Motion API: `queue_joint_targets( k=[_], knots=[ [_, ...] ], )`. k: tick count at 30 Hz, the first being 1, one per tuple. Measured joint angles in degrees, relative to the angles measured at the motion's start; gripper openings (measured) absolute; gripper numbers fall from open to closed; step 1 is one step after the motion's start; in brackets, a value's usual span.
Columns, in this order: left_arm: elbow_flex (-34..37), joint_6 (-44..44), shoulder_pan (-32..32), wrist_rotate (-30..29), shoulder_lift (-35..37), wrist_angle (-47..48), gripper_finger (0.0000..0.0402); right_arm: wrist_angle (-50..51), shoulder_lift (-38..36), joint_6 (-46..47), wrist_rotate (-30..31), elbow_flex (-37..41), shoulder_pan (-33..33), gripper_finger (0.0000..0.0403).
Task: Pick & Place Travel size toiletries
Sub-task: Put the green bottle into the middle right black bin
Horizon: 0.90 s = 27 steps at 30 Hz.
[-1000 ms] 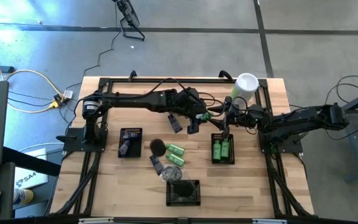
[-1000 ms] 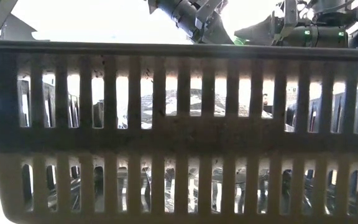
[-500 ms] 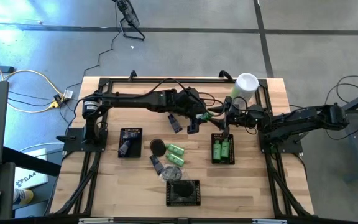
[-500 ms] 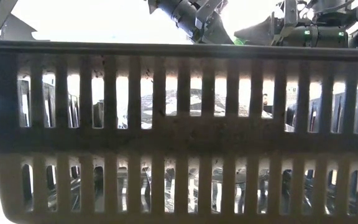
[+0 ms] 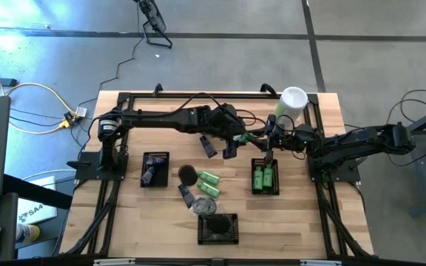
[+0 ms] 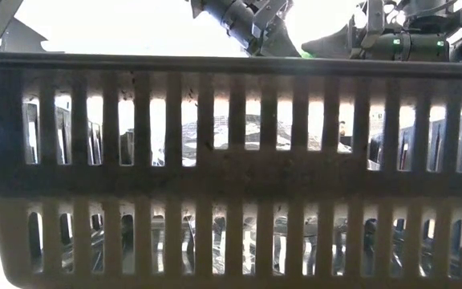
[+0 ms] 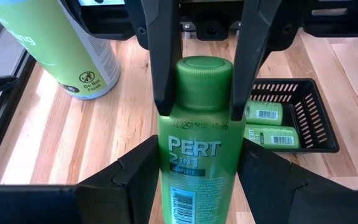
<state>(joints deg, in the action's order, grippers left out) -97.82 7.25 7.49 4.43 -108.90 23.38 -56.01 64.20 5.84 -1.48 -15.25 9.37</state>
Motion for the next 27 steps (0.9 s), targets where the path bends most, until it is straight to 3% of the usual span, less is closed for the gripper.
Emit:
queue_joint_targets(
  k=[27],
  knots=[
    [0.07,-0.02,0.00,-0.75,0.00,-0.71,0.0194,0.00,-0.02,-0.08,-0.44,0.00,0.02,0.0096]
  ],
)
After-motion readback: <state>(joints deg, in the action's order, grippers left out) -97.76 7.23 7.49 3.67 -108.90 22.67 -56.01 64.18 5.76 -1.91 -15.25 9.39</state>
